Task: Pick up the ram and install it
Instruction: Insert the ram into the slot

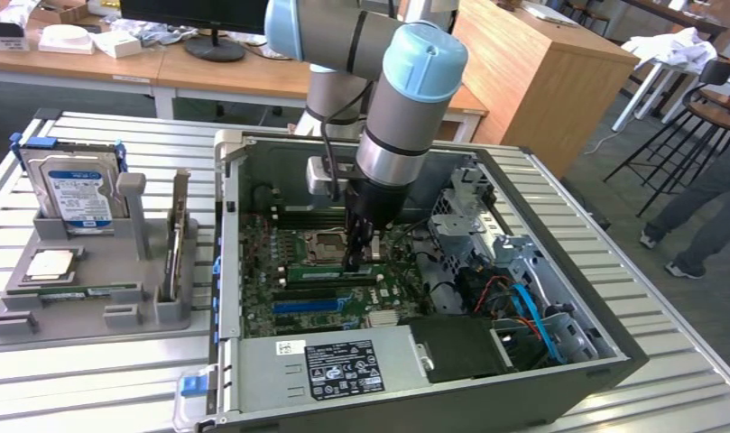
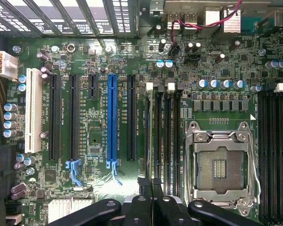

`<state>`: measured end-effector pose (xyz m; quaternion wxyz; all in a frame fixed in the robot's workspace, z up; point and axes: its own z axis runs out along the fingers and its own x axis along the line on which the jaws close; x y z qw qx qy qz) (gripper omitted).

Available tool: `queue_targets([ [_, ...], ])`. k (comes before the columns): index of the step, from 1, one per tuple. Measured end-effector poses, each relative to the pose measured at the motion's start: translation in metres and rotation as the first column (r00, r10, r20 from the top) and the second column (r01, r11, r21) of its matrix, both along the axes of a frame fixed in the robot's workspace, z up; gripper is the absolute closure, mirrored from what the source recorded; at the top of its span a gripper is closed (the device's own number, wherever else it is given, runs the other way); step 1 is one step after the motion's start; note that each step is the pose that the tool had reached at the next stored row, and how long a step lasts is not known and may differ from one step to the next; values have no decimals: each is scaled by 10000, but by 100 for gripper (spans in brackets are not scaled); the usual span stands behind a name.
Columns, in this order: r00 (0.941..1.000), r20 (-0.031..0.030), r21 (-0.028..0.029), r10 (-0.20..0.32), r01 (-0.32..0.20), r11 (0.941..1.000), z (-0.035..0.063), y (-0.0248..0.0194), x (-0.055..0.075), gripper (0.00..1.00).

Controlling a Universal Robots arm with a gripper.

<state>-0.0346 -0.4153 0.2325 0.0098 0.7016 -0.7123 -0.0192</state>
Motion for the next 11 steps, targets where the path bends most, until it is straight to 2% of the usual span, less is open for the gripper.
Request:
queue_targets([
  [11,10000,0,0,79,-79,10000,-3,10,0,88],
])
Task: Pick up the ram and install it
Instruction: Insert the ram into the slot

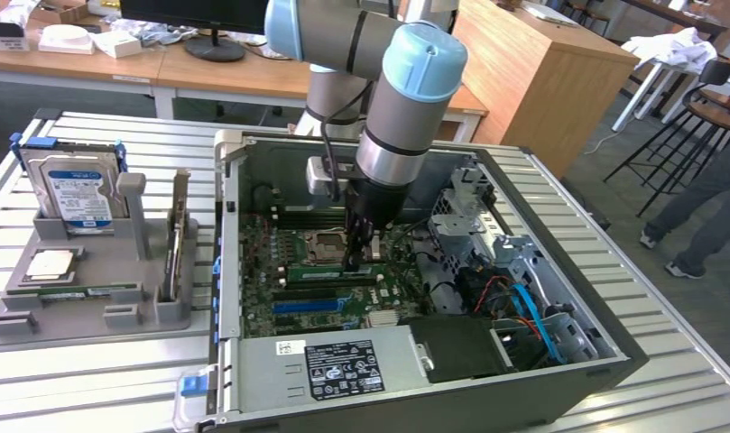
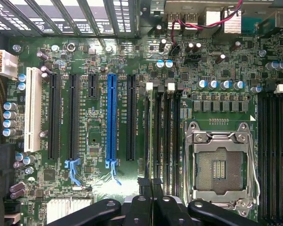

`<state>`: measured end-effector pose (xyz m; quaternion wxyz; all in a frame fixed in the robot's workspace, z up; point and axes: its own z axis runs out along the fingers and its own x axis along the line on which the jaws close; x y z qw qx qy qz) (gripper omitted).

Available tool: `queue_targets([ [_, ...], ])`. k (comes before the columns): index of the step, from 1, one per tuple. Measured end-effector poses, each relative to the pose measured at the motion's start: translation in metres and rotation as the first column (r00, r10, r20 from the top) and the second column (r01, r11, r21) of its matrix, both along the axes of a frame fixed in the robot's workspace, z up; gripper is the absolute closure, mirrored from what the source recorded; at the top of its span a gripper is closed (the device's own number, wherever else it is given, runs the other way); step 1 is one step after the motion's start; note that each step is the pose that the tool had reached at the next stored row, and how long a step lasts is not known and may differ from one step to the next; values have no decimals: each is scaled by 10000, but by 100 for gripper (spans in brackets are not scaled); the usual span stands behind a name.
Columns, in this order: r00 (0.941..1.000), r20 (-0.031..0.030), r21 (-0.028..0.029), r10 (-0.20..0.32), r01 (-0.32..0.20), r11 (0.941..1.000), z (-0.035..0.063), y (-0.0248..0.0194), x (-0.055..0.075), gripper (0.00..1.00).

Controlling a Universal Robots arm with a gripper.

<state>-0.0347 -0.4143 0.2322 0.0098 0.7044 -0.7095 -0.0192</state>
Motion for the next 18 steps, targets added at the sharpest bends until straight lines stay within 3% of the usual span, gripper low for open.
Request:
queue_targets([
  [18,10000,0,0,13,-13,10000,-16,4,15,88],
])
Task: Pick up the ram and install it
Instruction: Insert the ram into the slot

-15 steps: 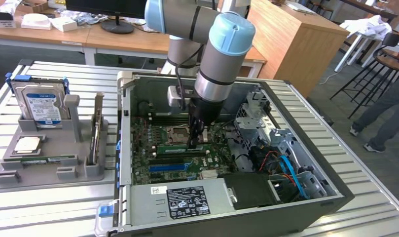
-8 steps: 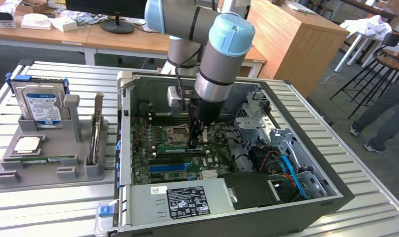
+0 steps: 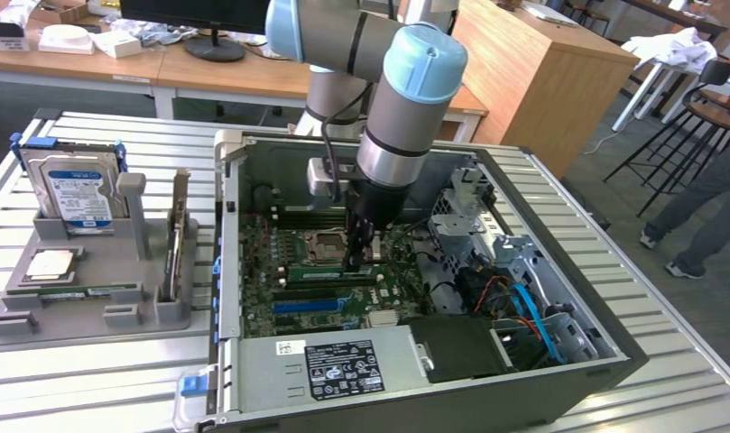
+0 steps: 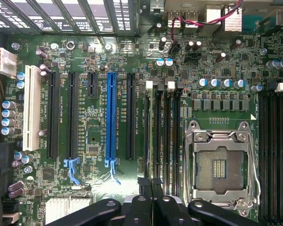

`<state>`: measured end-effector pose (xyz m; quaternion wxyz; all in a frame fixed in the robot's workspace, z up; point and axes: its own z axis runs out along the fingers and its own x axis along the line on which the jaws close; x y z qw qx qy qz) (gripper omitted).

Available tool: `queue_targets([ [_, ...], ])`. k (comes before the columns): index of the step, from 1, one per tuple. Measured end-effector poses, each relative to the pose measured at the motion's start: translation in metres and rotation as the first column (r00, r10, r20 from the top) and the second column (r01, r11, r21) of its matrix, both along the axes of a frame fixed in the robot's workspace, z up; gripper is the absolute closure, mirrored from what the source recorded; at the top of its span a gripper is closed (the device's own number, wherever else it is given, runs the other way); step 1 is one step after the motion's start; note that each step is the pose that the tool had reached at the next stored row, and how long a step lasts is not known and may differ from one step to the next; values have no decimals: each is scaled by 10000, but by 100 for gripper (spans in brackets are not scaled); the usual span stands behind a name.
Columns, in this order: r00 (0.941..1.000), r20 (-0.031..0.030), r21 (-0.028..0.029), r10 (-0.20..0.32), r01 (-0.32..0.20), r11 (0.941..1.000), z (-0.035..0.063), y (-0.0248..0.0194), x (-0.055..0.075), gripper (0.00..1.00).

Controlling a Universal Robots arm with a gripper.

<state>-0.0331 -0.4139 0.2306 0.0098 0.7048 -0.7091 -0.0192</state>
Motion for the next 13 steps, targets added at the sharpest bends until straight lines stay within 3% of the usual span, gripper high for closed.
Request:
queue_targets([
  [13,10000,0,-1,92,-92,10000,-4,0,1,88],
])
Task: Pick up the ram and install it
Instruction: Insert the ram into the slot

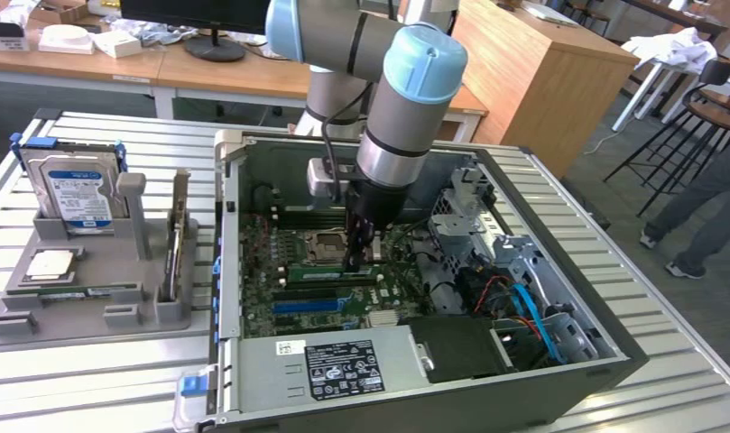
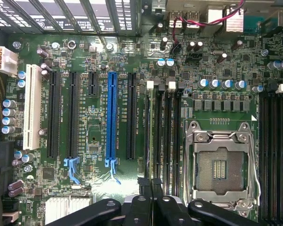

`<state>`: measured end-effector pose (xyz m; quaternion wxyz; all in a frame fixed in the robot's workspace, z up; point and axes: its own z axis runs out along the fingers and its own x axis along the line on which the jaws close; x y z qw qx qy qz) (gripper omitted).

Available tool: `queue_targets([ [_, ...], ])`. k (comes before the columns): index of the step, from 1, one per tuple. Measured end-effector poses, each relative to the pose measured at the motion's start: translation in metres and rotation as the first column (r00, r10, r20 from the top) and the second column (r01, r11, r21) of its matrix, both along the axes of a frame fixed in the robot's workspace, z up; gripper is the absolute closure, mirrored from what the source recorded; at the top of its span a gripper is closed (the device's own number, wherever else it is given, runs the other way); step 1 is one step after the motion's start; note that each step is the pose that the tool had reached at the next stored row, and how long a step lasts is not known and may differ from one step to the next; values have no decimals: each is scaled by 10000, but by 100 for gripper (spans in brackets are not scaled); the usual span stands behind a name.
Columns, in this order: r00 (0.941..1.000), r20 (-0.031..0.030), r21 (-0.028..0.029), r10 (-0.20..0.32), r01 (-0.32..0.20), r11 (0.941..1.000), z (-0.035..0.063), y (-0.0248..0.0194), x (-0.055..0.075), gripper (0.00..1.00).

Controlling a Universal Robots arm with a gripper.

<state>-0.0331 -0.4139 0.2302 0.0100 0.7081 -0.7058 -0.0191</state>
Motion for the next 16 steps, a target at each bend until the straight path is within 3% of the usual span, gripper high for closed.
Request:
queue_targets([
  [16,10000,1,1,1,-1,10000,-8,0,-15,88],
])
